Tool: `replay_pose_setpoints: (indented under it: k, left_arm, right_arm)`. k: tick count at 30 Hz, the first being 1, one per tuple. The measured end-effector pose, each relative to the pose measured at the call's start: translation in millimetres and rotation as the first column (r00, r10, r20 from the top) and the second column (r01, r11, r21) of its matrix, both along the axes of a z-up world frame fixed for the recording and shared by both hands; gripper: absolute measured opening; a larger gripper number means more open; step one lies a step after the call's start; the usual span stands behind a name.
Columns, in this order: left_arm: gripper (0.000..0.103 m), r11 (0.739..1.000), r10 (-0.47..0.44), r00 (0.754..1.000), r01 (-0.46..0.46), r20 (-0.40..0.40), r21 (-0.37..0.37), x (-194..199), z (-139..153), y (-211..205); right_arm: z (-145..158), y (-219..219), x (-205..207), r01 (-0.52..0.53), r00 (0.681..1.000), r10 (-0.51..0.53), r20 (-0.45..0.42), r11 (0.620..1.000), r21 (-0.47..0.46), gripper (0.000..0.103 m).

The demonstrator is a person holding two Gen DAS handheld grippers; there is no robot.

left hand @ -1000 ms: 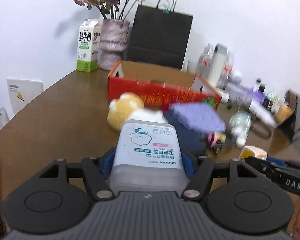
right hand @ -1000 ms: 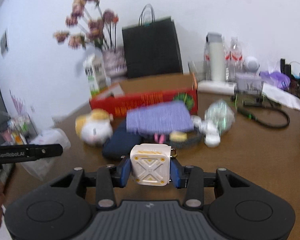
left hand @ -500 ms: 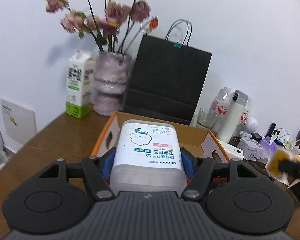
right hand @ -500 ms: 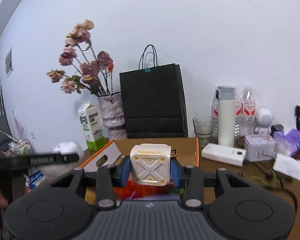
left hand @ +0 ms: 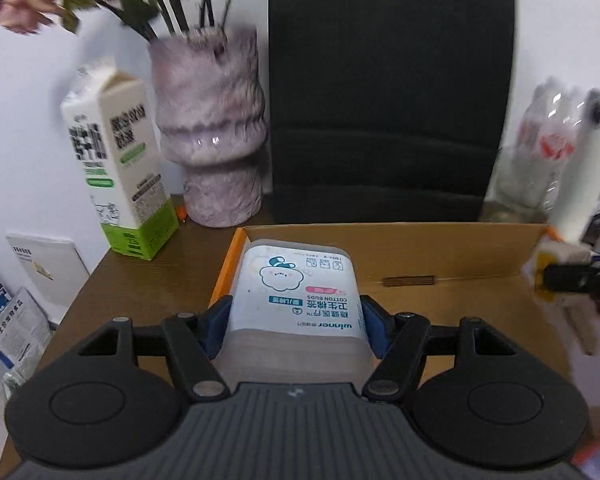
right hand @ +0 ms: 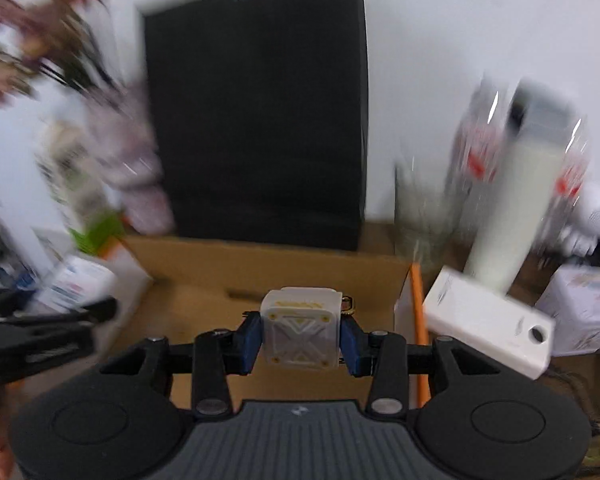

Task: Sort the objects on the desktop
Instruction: 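Carry both items into the box and open both tools to release, then return both tools to the table objects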

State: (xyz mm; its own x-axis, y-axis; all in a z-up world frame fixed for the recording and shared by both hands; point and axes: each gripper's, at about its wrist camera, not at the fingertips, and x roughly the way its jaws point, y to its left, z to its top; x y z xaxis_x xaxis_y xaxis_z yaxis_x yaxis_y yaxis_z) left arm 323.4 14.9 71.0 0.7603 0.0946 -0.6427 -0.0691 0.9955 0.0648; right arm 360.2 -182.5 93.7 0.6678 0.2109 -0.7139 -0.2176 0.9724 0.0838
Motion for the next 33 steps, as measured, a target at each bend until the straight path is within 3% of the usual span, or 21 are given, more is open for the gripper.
replay_pose_setpoints:
  k: [4, 6, 8, 10, 12, 13, 14, 16, 21, 26, 28, 33]
  left_arm:
    - [0.071, 1.0, 0.004, 0.999, -0.004, -0.054, 0.005, 27, -17, -2]
    - [0.085, 0.999, 0.036, 0.999, -0.035, -0.037, 0.019, 28, -23, -4]
    - [0.086, 0.999, 0.039, 0.997, -0.036, -0.064, 0.038, 31, -26, -8]
    - [0.098, 0.999, 0.024, 0.998, -0.022, -0.056, 0.037, 30, -21, -10]
    - [0.099, 0.999, 0.036, 0.999, -0.036, -0.036, 0.023, 24, -13, -7]
    - [0.1, 0.999, 0.05, 0.998, -0.05, -0.027, 0.004, 16, -8, -4]
    - [0.101, 0.998, 0.058, 0.998, -0.059, -0.018, -0.019, 8, -3, -3]
    - [0.103, 0.995, 0.067, 0.998, -0.065, 0.016, -0.07, -12, 7, -1]
    - [0.103, 0.995, 0.033, 0.999, -0.031, 0.024, -0.093, -57, 25, -8]
    - [0.103, 0.968, -0.013, 1.0, 0.02, 0.029, -0.25, -137, 26, -3]
    - [0.103, 0.959, -0.037, 0.998, 0.05, 0.054, -0.28, -172, 25, -4]
    - [0.103, 0.966, -0.088, 0.99, 0.112, 0.113, -0.232, -256, 17, -14]
  right_arm:
    - [-38, 14, 52, 0.002, 0.989, -0.013, -0.148, 0.997, -0.072, 0.04]
    - [-51, 19, 66, 0.02, 0.984, -0.043, -0.175, 0.991, -0.133, 0.041]
    - [-54, 21, 73, 0.046, 0.986, -0.071, -0.153, 0.985, -0.164, 0.042]
    - [-48, 19, 74, 0.066, 0.988, -0.088, -0.126, 0.983, -0.17, 0.044]
    - [-35, 14, 65, 0.093, 0.991, -0.105, -0.081, 0.985, -0.145, 0.044]
    - [-29, 12, 58, 0.091, 0.993, -0.1, -0.062, 0.987, -0.13, 0.051]
    - [-24, 11, 50, 0.089, 0.994, -0.095, -0.049, 0.989, -0.117, 0.063]
    - [-13, 5, 29, 0.076, 0.997, -0.078, -0.028, 0.994, -0.083, 0.075]
    - [10, -7, -27, 0.057, 0.998, -0.057, -0.002, 0.998, 0.011, 0.075]
    - [25, -23, -110, 0.024, 0.997, -0.028, 0.07, 0.997, 0.067, 0.083]
    - [25, -32, -147, 0.021, 0.995, -0.03, 0.095, 0.995, 0.098, 0.084]
    - [12, -50, -239, 0.02, 0.987, -0.044, 0.156, 0.988, 0.153, 0.088]
